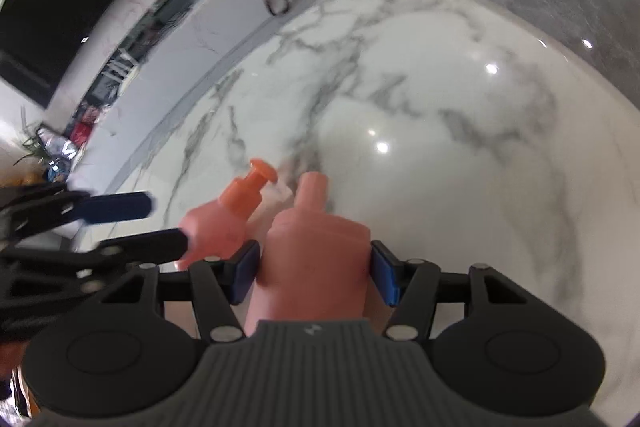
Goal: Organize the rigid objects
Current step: 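Grasp the pink pump bottle with the left tool while the right tool grasps the pink cup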
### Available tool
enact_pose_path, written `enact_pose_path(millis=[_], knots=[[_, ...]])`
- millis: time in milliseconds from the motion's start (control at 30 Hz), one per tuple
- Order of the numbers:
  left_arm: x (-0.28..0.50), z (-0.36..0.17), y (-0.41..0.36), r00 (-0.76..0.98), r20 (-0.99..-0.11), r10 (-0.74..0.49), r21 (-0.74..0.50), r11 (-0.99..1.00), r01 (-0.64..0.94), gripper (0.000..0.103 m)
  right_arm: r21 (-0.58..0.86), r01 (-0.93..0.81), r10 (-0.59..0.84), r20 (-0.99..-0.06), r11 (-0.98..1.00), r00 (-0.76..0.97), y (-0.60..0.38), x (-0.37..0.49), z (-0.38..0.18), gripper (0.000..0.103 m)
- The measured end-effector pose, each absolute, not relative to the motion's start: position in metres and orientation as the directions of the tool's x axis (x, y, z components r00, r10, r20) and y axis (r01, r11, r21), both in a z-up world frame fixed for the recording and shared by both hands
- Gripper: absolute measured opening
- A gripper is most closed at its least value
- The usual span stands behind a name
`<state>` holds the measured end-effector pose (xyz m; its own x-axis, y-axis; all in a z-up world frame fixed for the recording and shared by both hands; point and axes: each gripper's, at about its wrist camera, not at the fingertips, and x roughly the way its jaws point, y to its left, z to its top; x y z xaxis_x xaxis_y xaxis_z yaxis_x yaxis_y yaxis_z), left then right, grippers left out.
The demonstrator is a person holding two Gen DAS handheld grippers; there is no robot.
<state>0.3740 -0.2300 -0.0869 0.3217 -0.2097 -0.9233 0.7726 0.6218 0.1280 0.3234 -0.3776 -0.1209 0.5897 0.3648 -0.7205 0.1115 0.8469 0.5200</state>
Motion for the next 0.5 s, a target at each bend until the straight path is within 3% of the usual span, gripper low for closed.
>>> enact_pose_path(millis=[267,333,500], knots=[[0.398,-0.117,-0.254,0.272,-0.956,-0.112,0.152,0.606,0.781,0.053,0.568,0.103,0.406,-0.691,0.817,0.598,-0.395,0.329,-0.125,0.059],[0.401,-0.124,-0.257,0.264,-0.959,-0.098,0.149,0.62,0.77,0.042,0.584,0.104,0.421,-0.687,0.805,0.592,-0.397,0.33,-0.125,0.059],[0.396,-0.12,-0.255,0.291,-0.954,-0.069,0.185,0.632,0.753,0.033,0.617,0.116,0.452,-0.678,0.778,0.58,-0.401,0.33,-0.127,0.059]])
